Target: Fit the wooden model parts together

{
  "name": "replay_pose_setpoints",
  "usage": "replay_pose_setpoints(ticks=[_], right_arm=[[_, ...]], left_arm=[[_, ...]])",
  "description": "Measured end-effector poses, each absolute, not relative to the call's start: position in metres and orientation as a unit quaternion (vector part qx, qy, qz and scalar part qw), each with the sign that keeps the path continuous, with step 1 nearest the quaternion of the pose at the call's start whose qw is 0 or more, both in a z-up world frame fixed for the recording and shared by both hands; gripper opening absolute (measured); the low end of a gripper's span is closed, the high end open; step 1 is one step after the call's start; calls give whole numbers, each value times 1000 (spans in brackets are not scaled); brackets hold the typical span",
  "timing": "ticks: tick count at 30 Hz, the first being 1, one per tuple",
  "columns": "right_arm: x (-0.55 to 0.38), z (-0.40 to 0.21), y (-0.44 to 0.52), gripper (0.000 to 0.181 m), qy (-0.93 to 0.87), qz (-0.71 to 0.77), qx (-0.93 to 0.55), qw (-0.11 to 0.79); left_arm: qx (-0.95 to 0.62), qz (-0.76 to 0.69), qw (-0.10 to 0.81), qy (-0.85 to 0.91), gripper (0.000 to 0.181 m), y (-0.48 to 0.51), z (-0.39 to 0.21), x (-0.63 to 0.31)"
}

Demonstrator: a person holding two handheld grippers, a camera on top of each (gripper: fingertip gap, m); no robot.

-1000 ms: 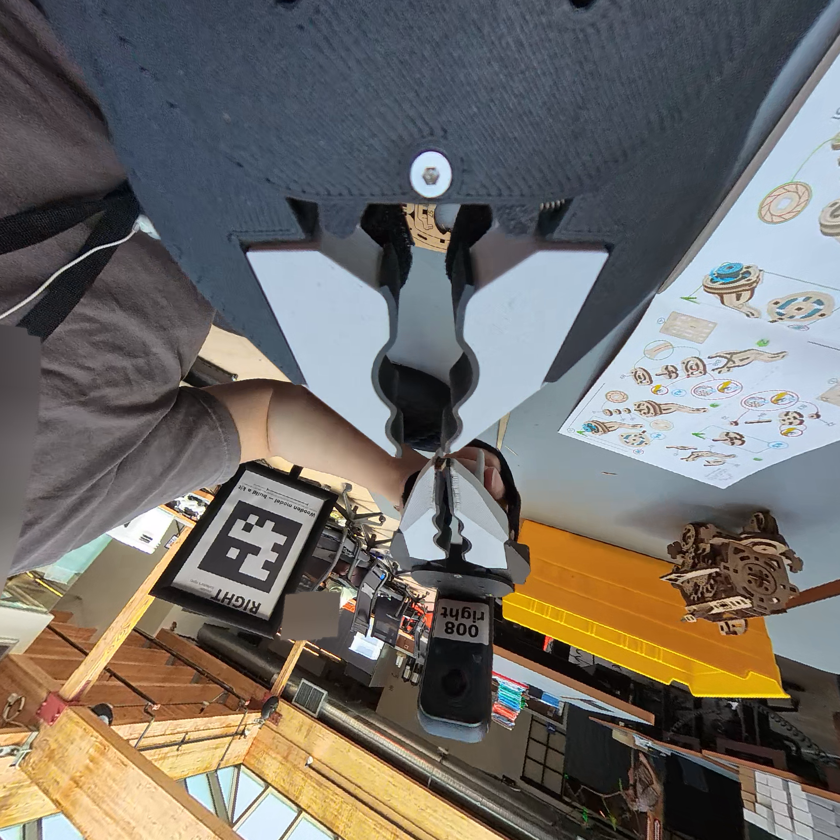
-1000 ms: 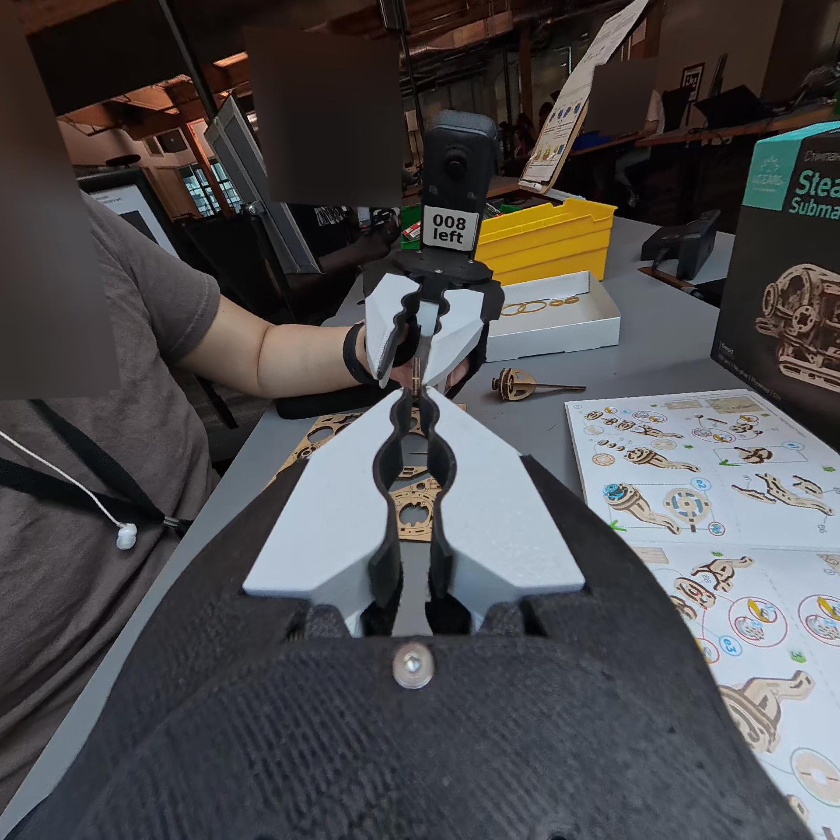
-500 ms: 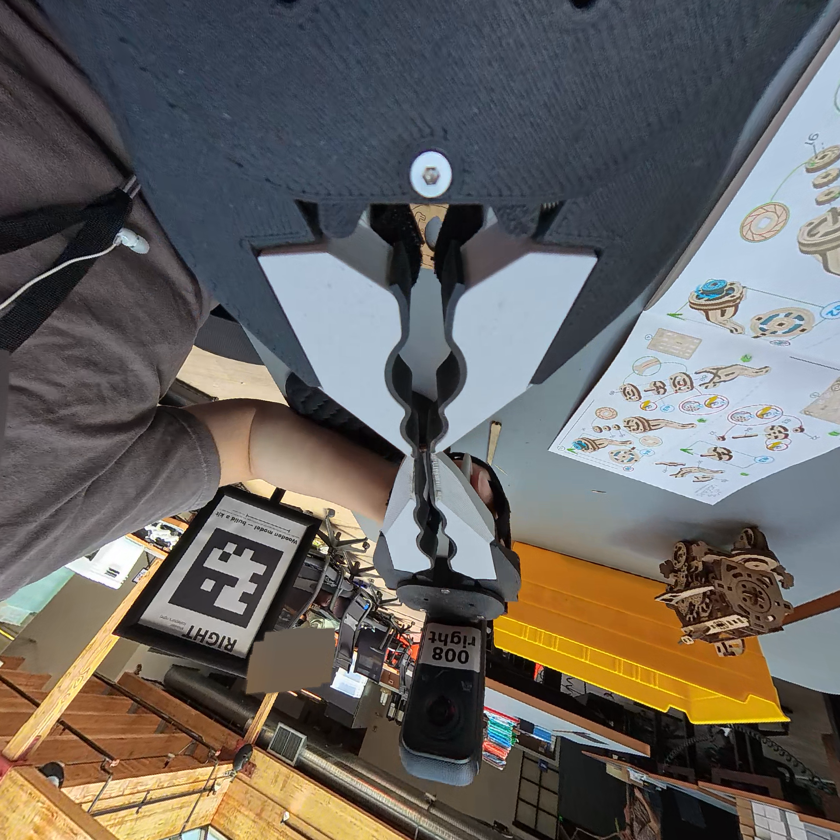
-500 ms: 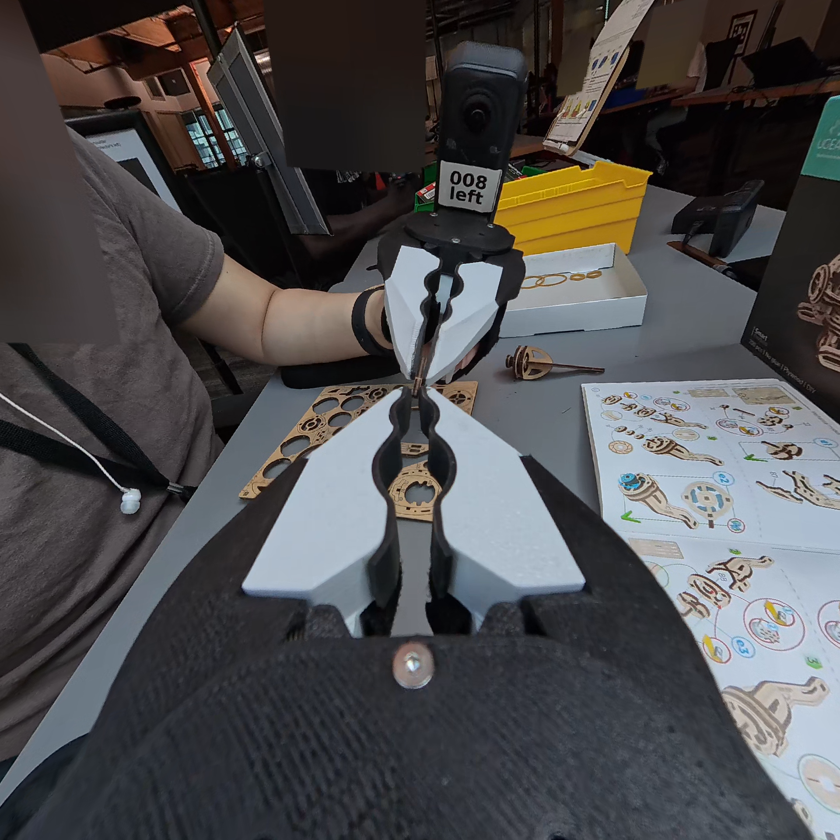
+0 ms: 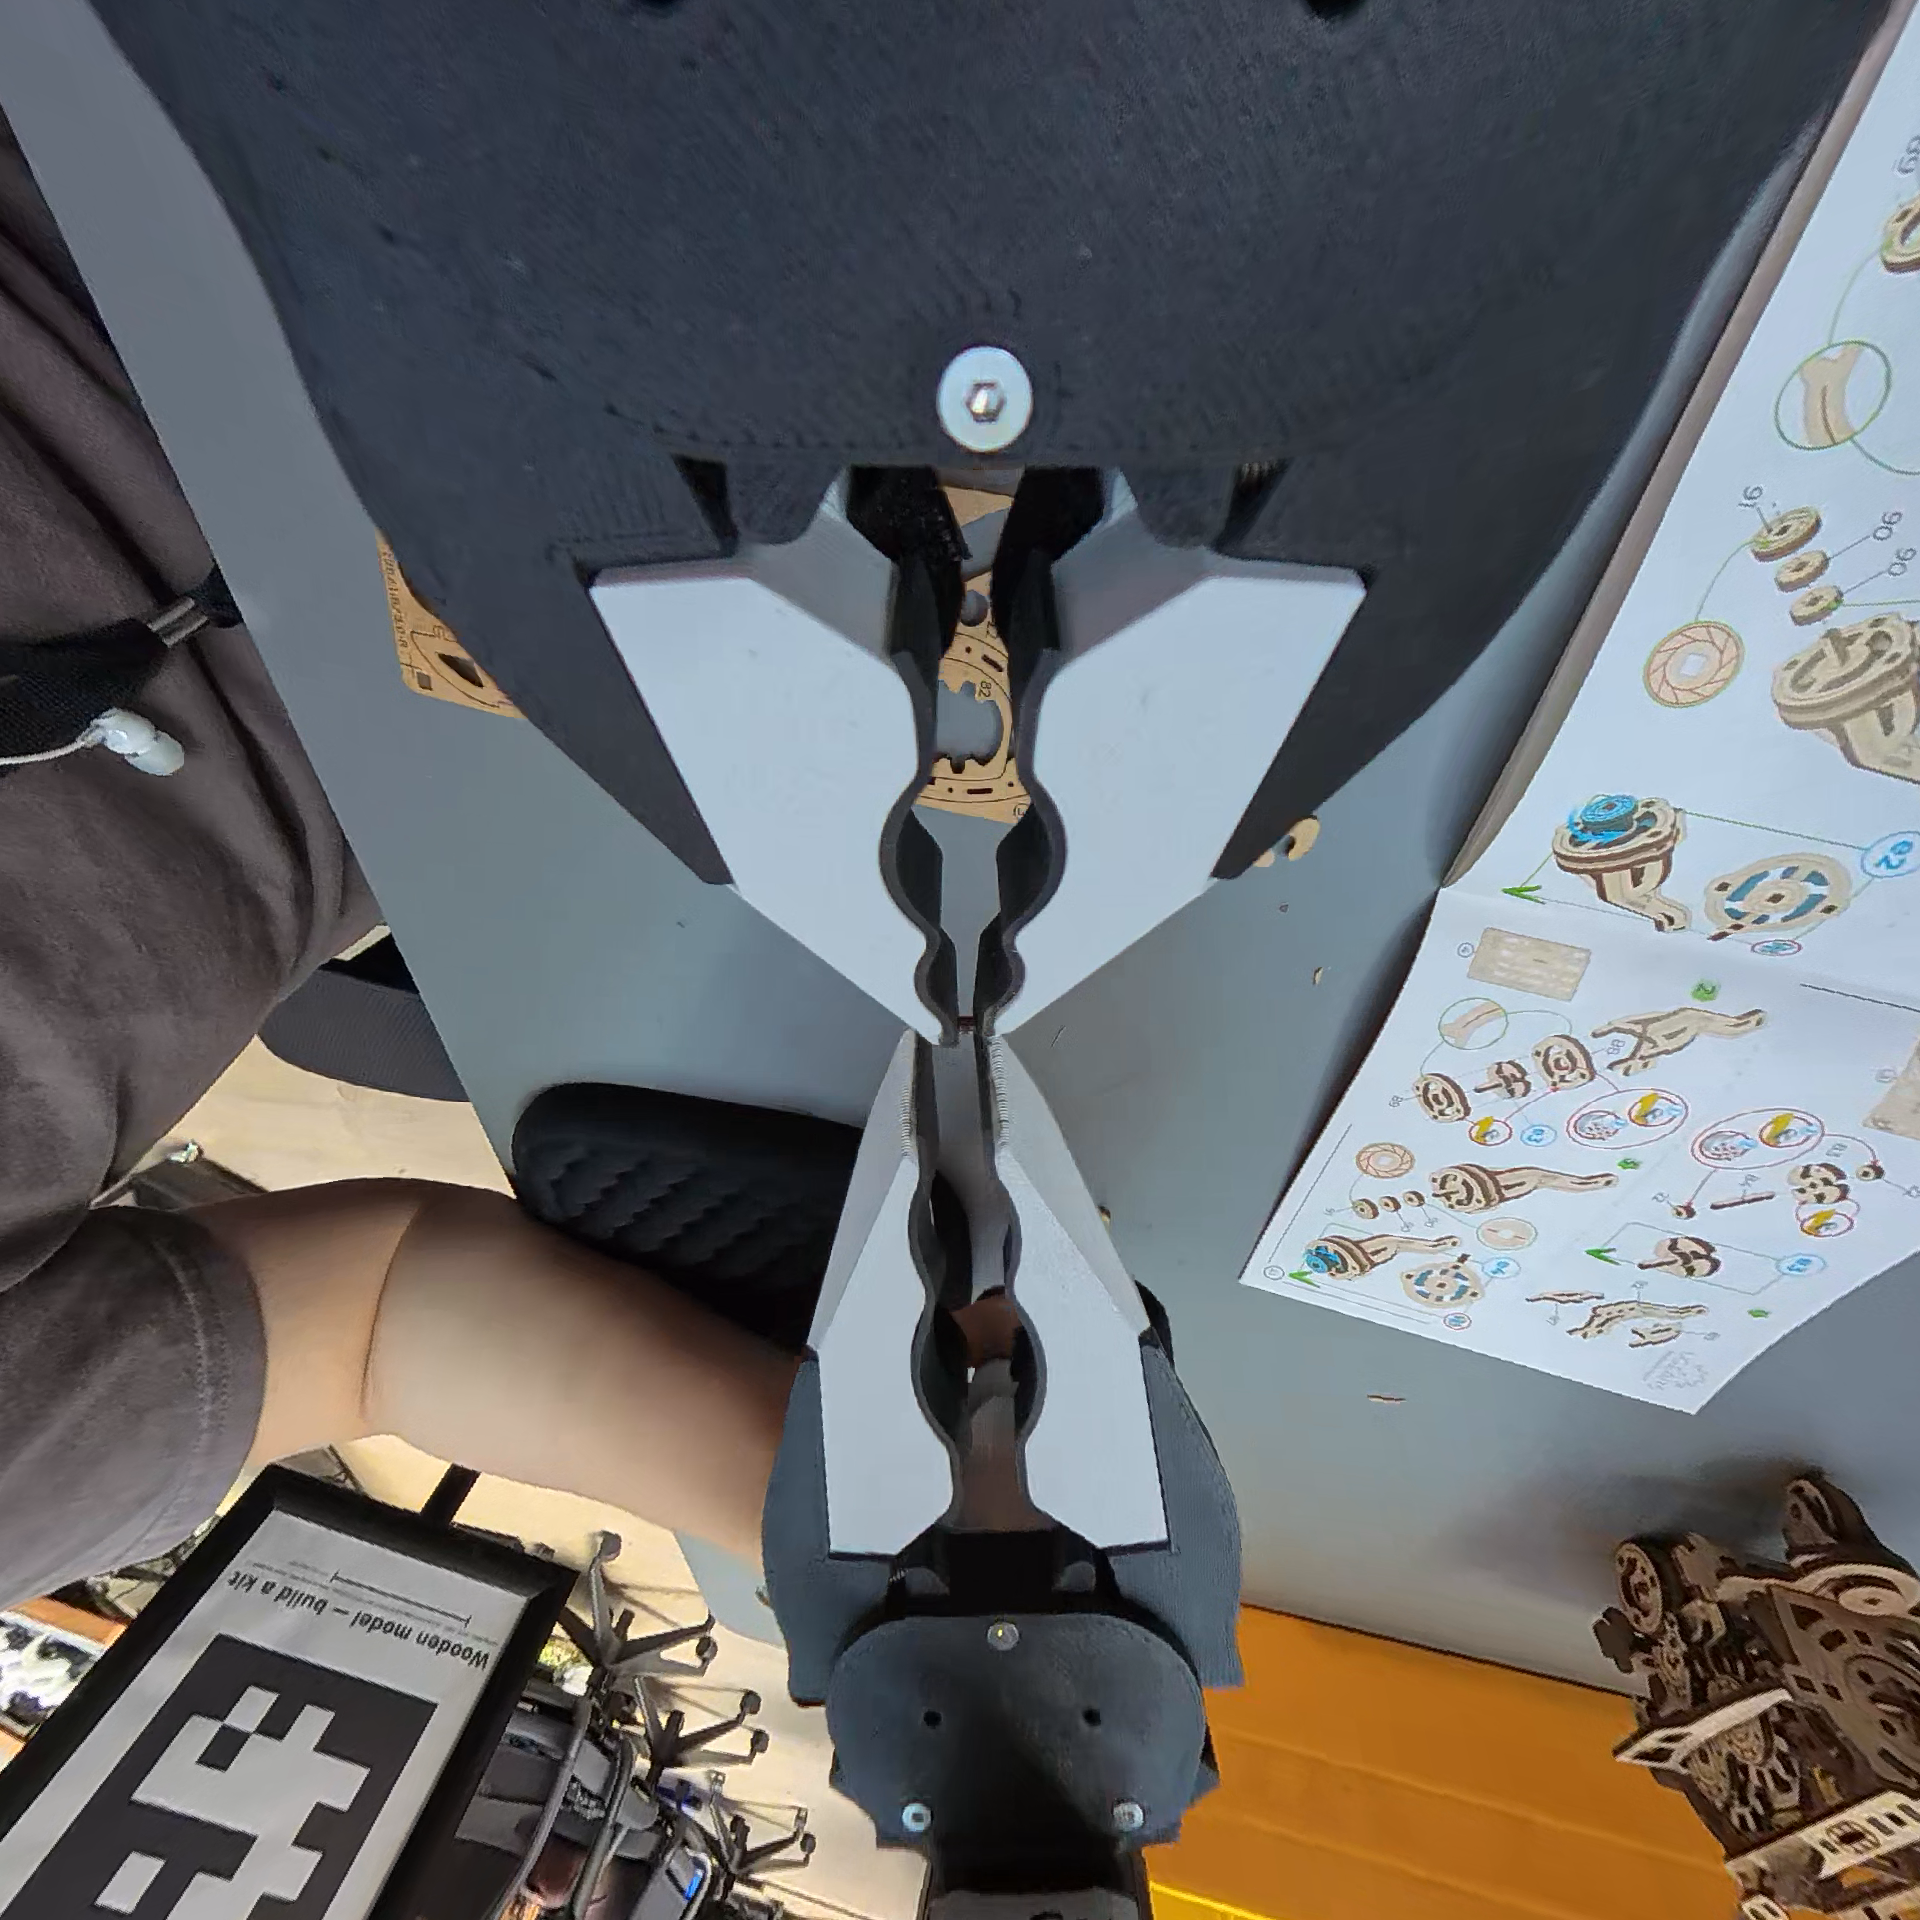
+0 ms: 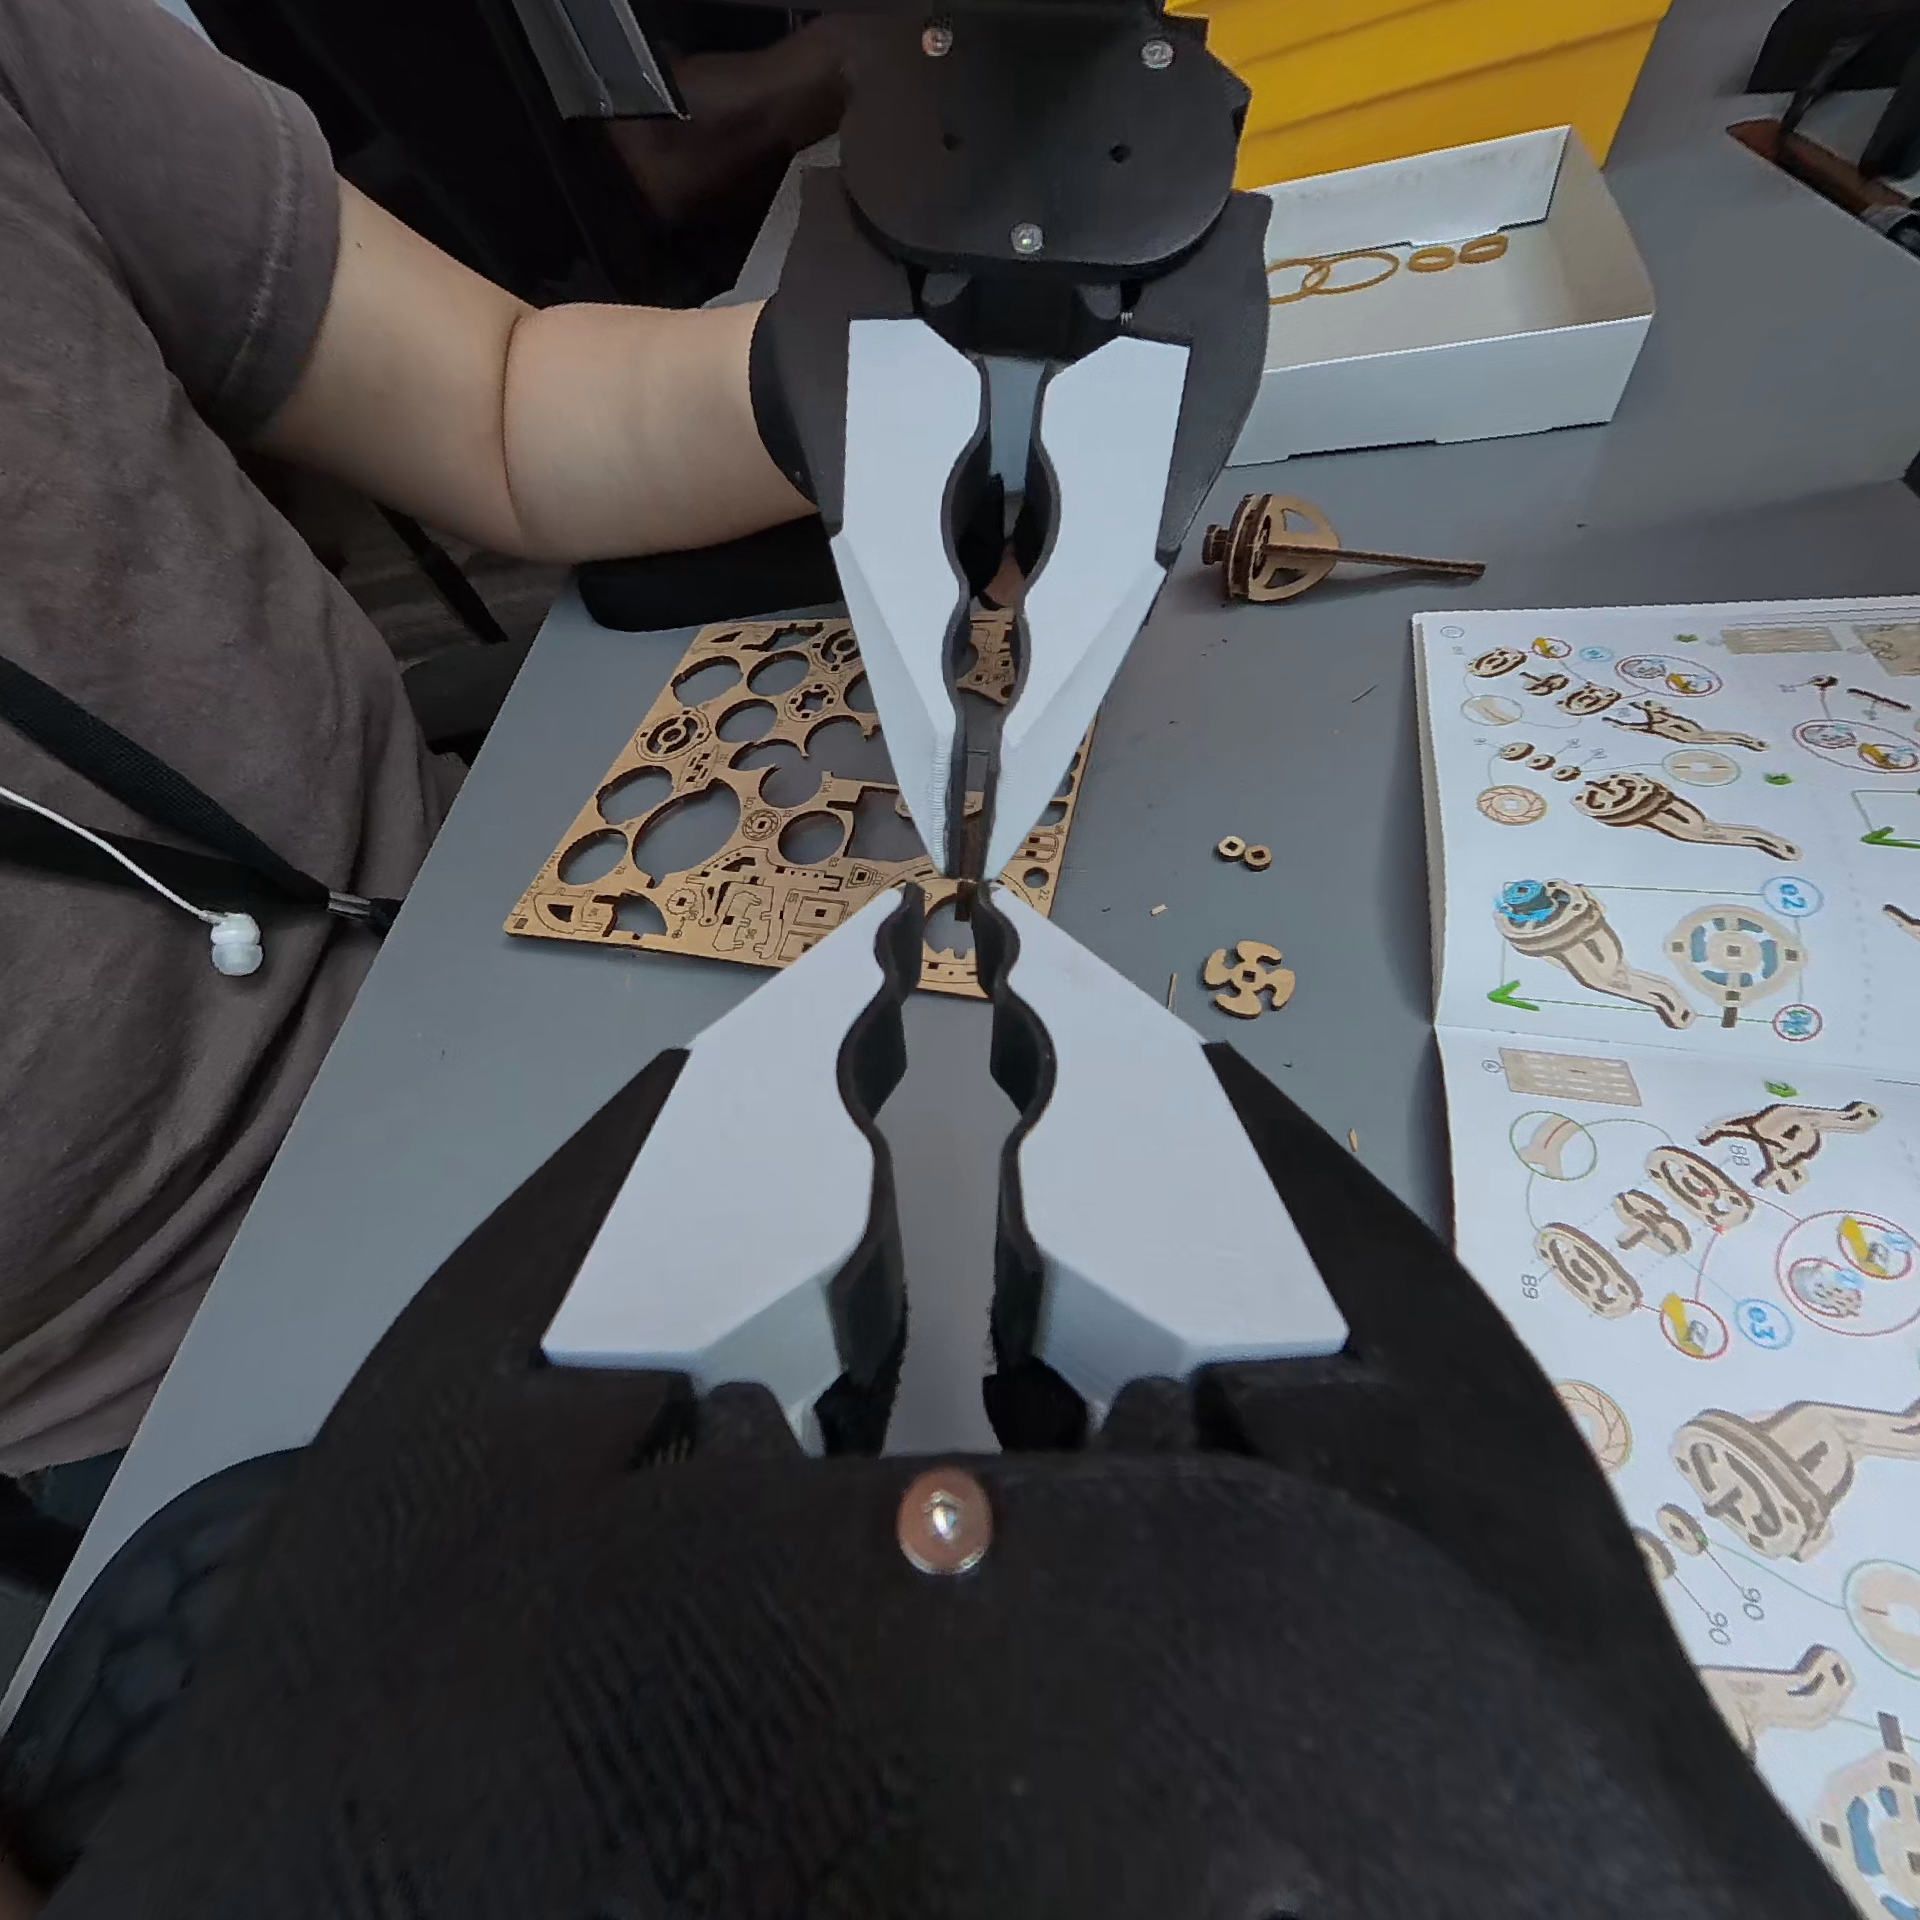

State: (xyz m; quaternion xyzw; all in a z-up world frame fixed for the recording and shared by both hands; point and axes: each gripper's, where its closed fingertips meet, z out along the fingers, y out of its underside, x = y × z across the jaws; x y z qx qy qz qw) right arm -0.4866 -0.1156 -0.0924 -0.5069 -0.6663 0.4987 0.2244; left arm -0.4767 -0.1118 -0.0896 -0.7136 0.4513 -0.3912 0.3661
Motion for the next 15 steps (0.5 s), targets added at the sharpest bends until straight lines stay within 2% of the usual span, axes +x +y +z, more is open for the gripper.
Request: replay_pose_setpoints(ticks=[8, 15], right_arm=[[-488, -104, -115, 4, -683, 463, -520, 222], [-492, -104, -111, 20, -669, 463, -536, 225]], left_arm=[[-725, -385, 340, 459, 1, -114, -102, -476], [-729, -389, 341, 448, 1, -111, -101, -477]])
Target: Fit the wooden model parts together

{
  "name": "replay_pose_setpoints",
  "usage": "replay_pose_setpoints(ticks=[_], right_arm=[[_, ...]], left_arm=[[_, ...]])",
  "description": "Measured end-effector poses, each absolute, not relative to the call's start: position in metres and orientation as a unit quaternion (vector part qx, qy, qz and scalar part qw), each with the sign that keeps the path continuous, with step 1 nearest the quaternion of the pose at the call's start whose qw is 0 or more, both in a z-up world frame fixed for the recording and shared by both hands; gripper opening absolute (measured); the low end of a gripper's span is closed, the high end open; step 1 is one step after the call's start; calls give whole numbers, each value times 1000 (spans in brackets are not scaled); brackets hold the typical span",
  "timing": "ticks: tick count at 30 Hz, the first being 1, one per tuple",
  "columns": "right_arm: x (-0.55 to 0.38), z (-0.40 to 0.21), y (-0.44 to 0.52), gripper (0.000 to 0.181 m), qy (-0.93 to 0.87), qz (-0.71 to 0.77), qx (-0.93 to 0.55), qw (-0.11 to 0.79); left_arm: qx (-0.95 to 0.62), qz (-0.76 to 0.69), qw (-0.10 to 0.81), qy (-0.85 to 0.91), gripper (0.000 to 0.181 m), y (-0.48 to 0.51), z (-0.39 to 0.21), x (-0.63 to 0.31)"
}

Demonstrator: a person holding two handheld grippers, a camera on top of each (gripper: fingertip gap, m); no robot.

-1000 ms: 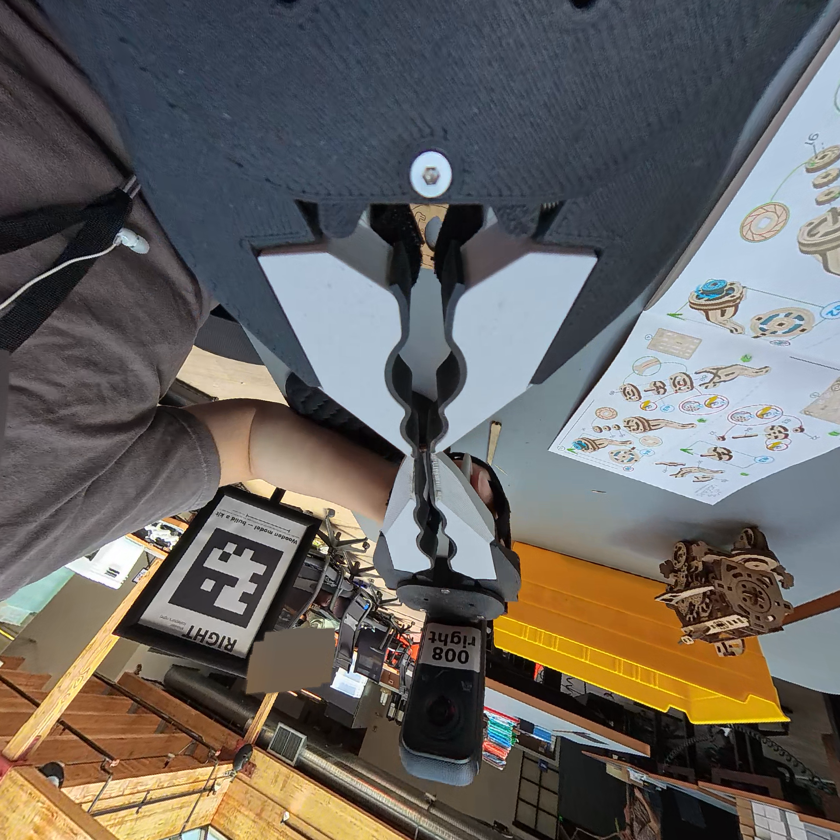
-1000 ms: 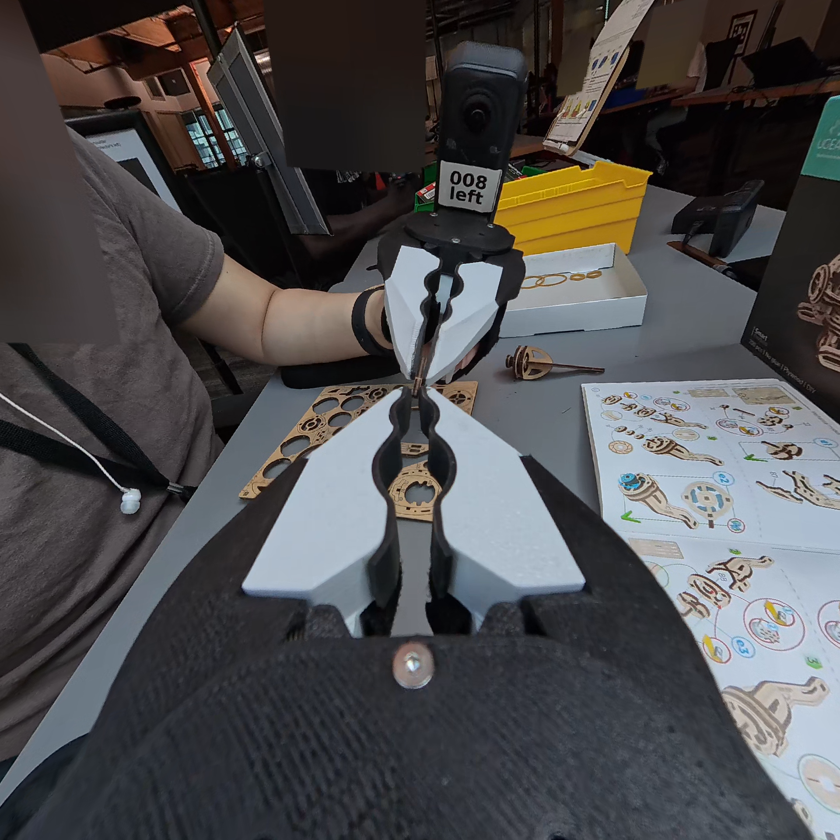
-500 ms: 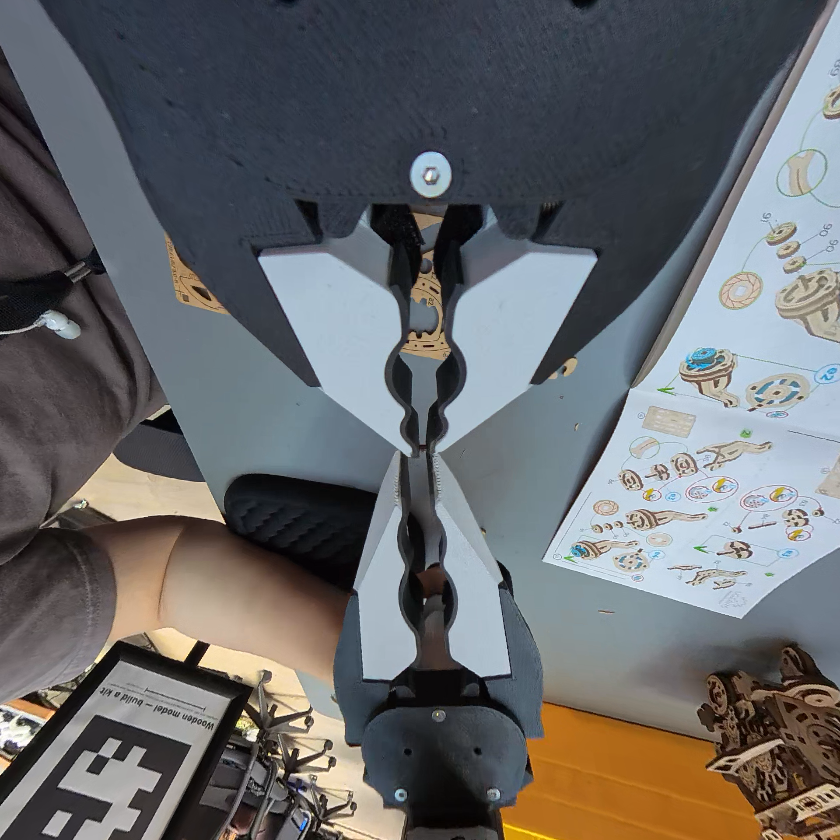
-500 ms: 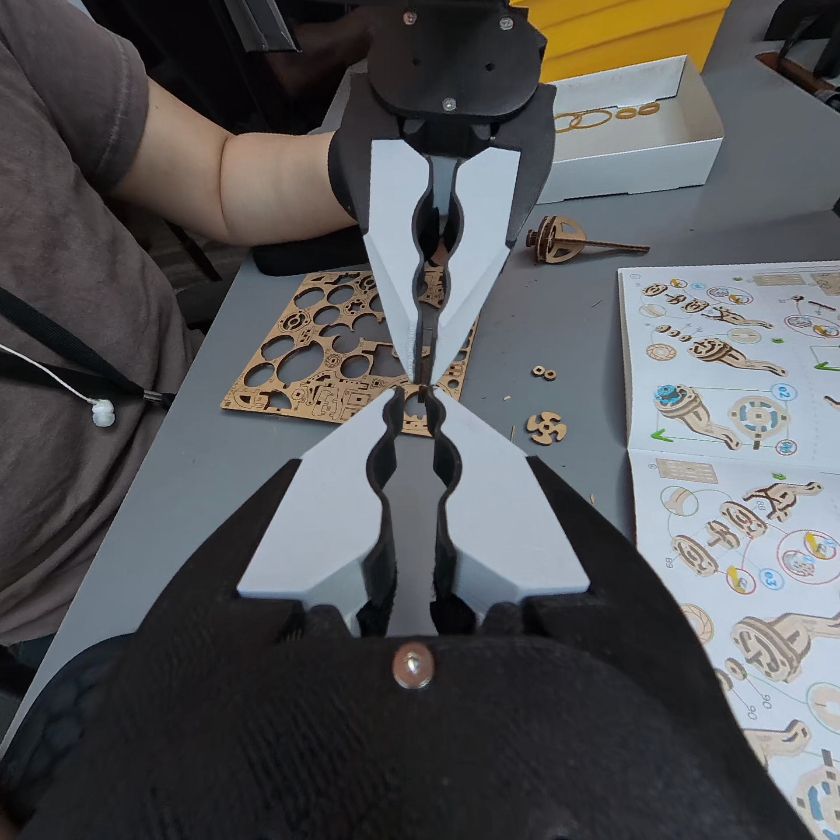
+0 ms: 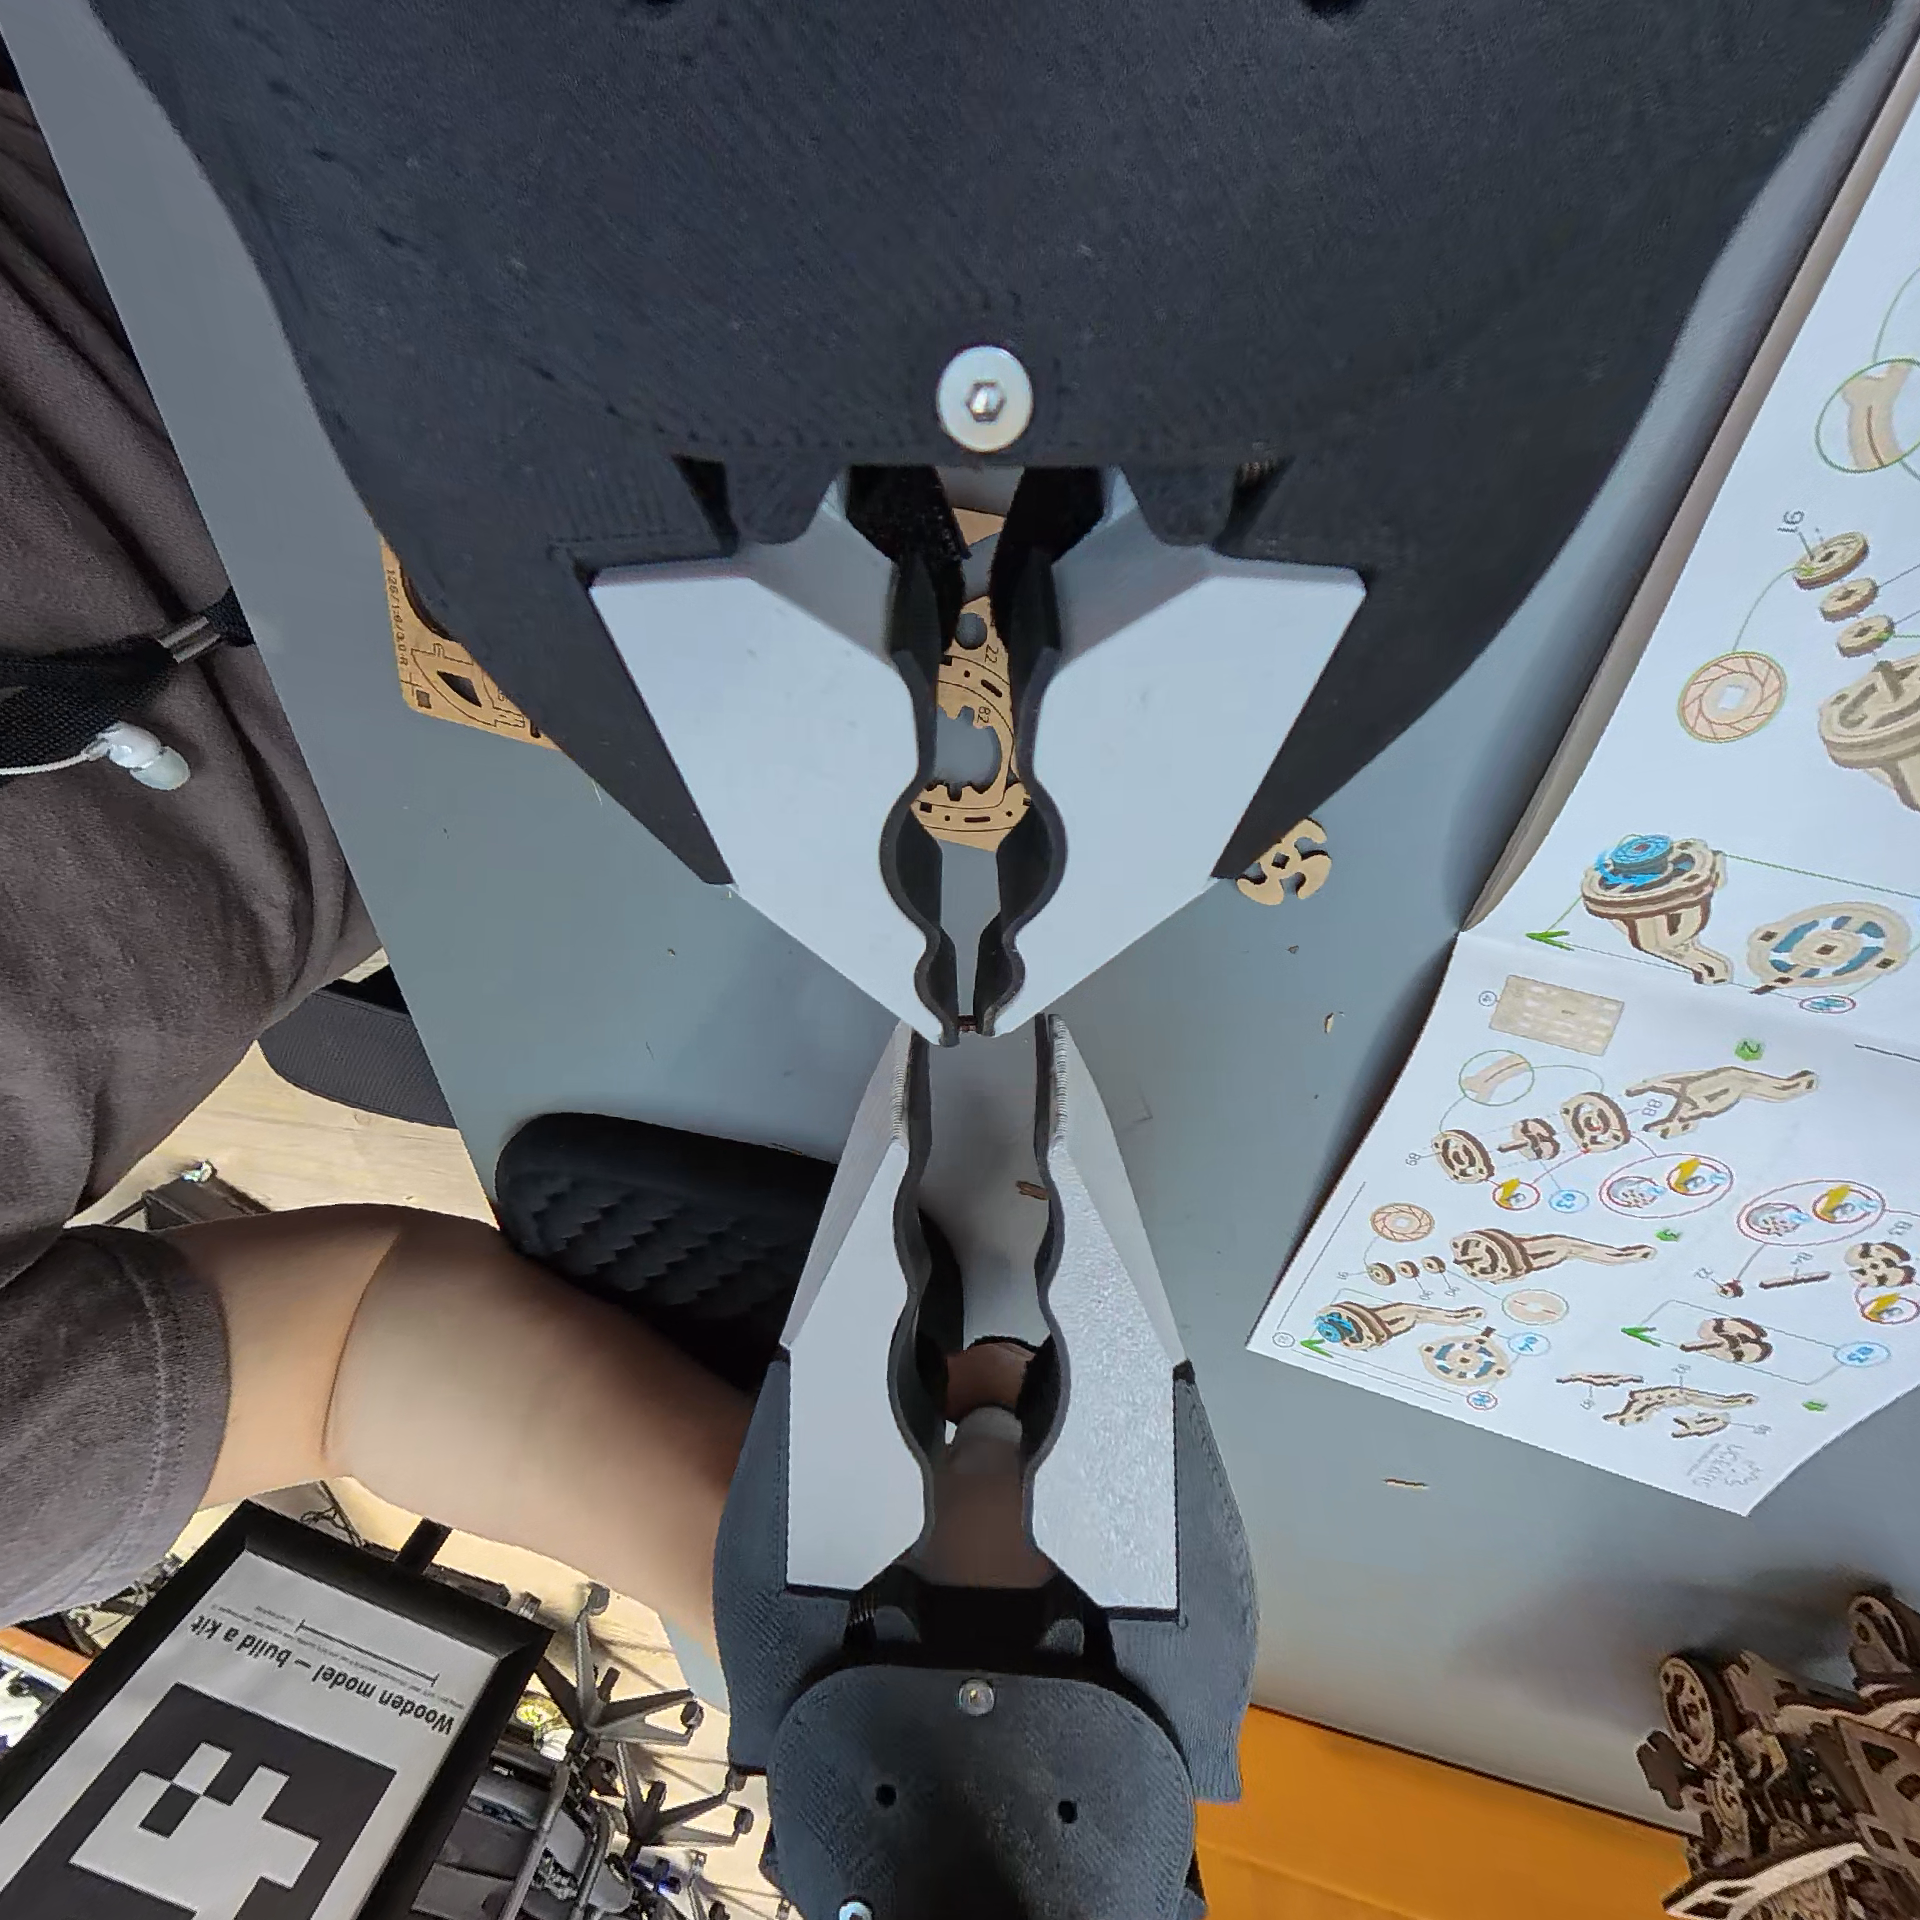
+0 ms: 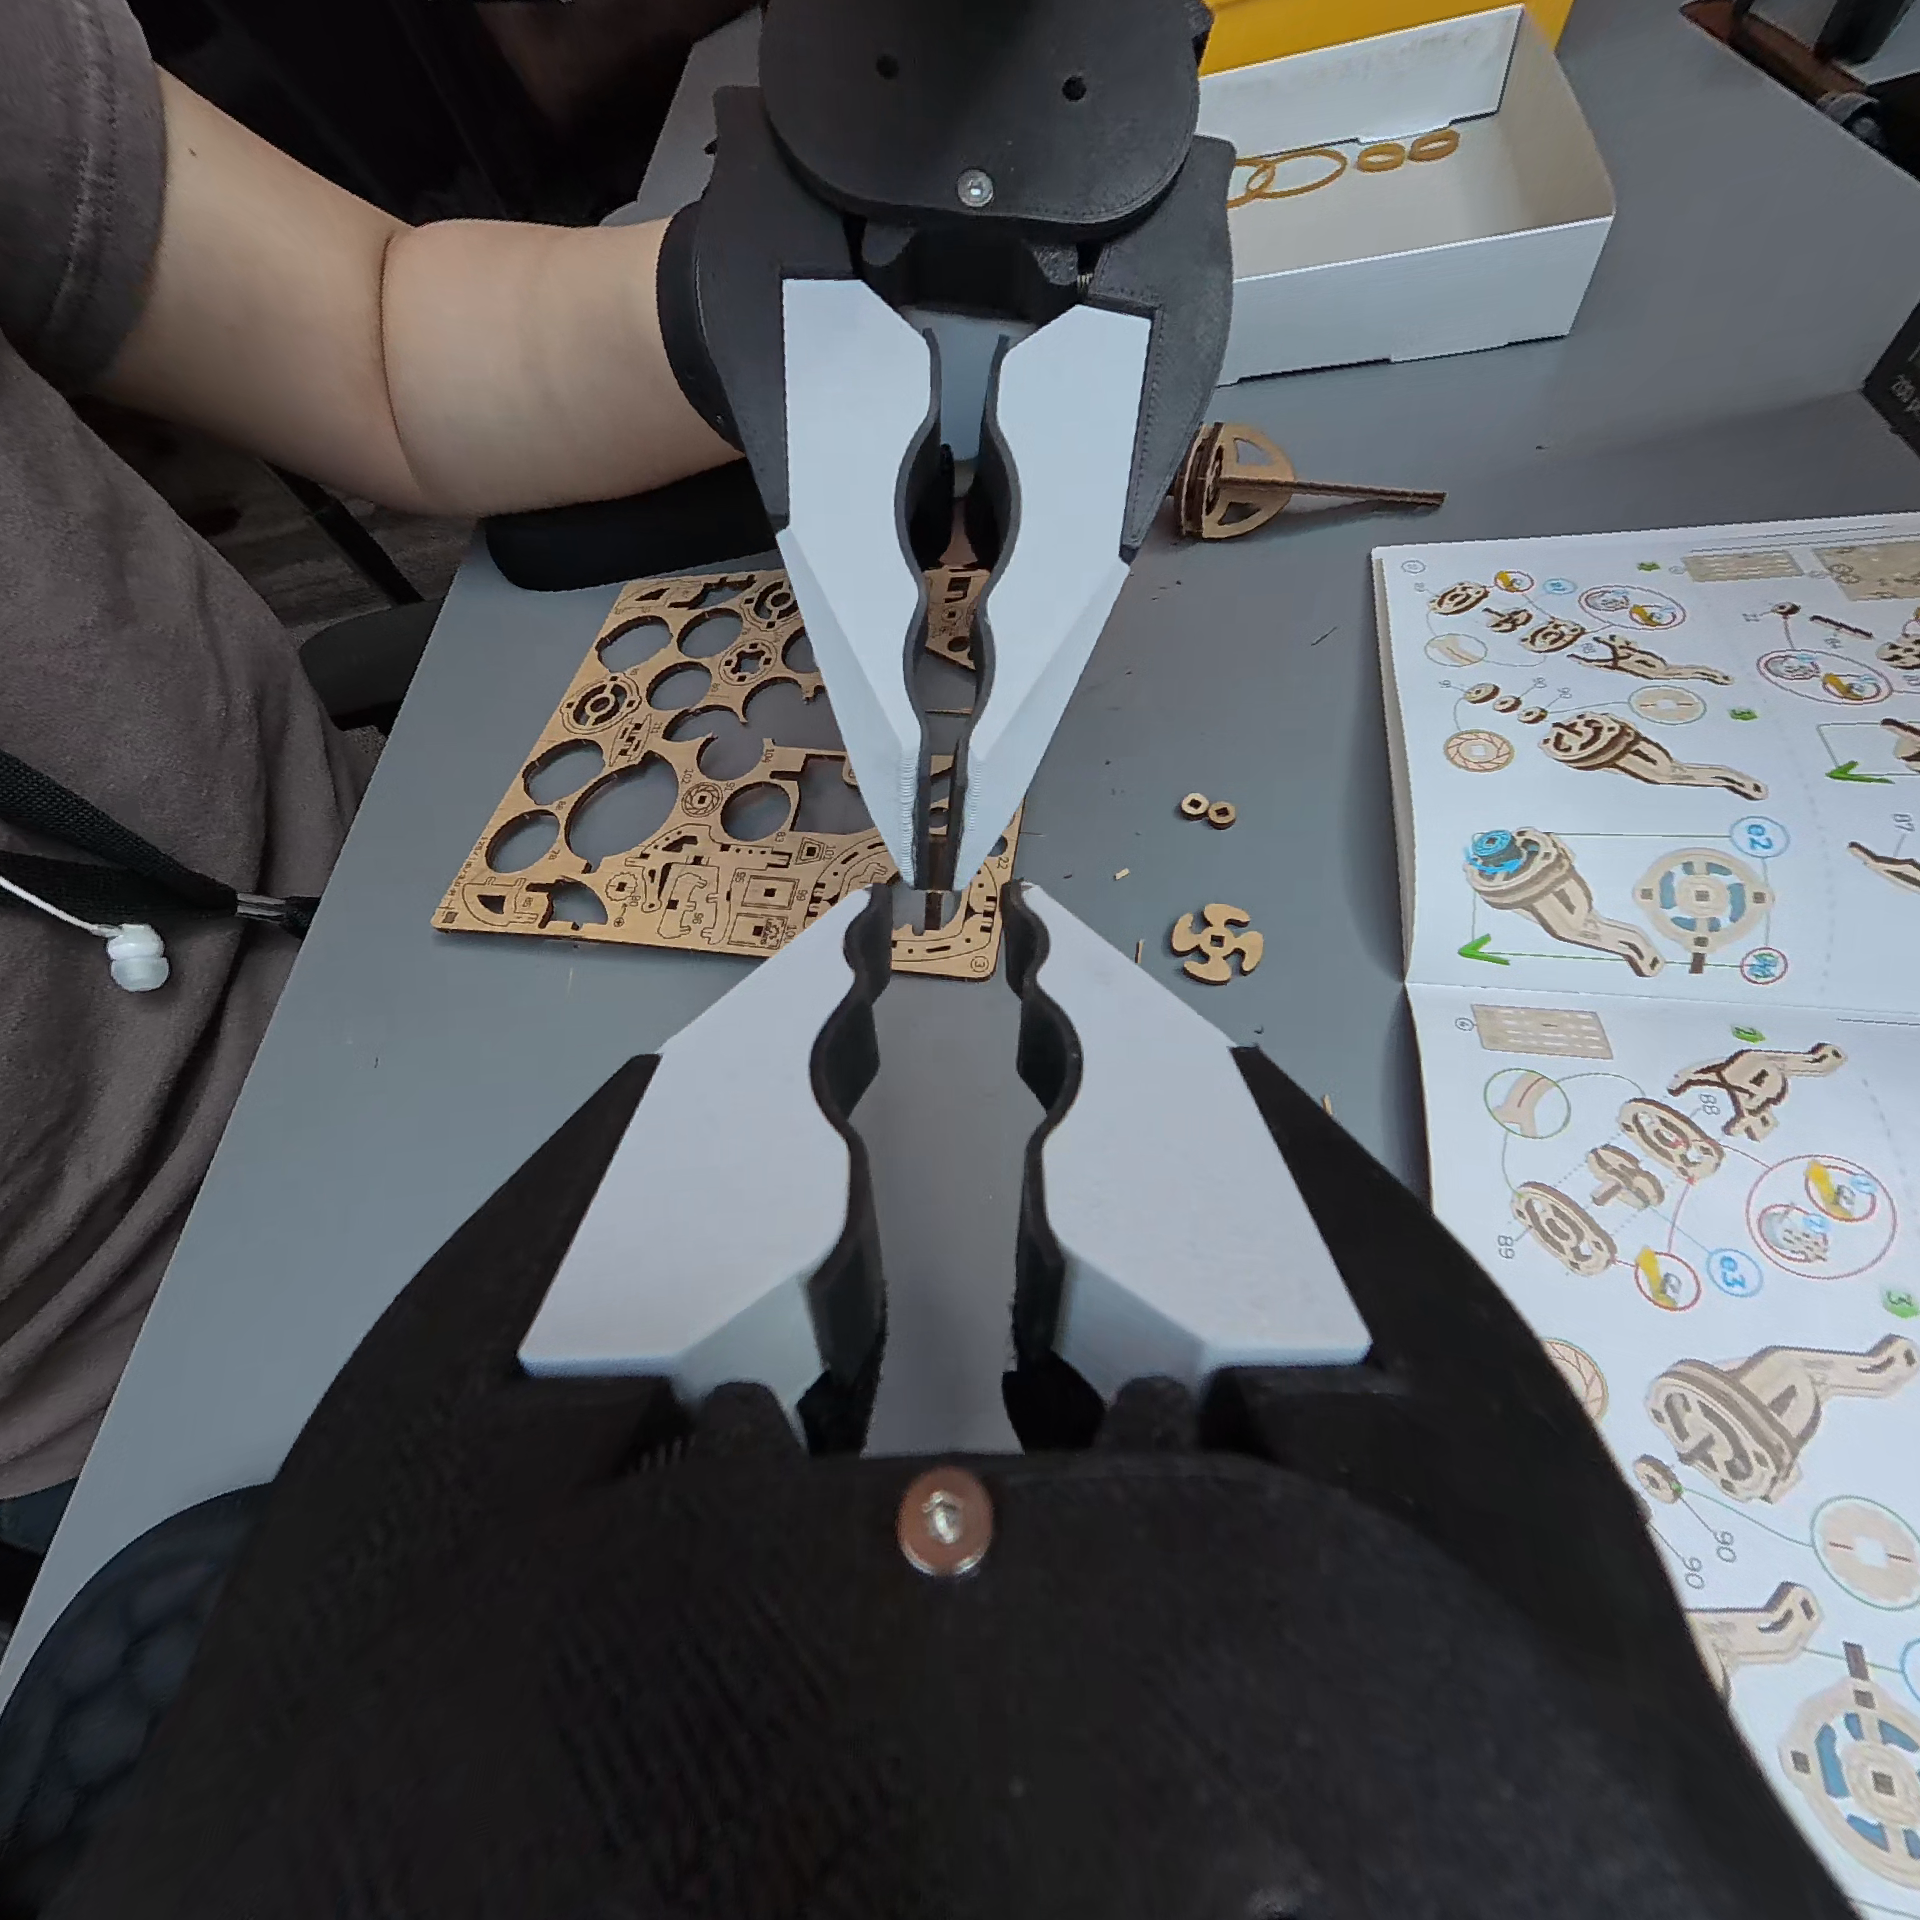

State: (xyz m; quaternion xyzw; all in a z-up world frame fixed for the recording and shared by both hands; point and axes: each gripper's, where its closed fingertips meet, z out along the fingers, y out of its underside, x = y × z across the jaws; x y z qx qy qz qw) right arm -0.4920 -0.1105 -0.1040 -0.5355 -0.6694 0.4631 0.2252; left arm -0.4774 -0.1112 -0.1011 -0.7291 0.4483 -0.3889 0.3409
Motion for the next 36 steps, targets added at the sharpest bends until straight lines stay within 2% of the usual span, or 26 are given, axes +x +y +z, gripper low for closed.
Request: replay_pose_setpoints(ticks=[2, 9, 20, 22, 31, 36], right_arm=[[-491, -102, -110, 12, -672, 461, -531, 231], [-492, -110, -110, 19, -682, 434, -543, 228], [-491, -122, -116, 9, -701, 404, -550, 209], [-493, -120, -113, 1, -697, 402, -551, 220], [-500, -84, -92, 1, -640, 433, -561, 298], [-496, -76, -78, 1, -600, 462, -577, 306]], left_arm=[[-731, -385, 342, 447, 1, -110, -102, -478], [-734, -366, 344, 457, 1, -109, -106, -477], [-737, -368, 337, 456, 1, -111, -108, -476], [-735, -373, 342, 451, 1, -109, -103, -479], [-705, -453, 401, 371, 0, -95, -61, -502], [-693, -487, 425, 320, 11, -83, -48, -516]])
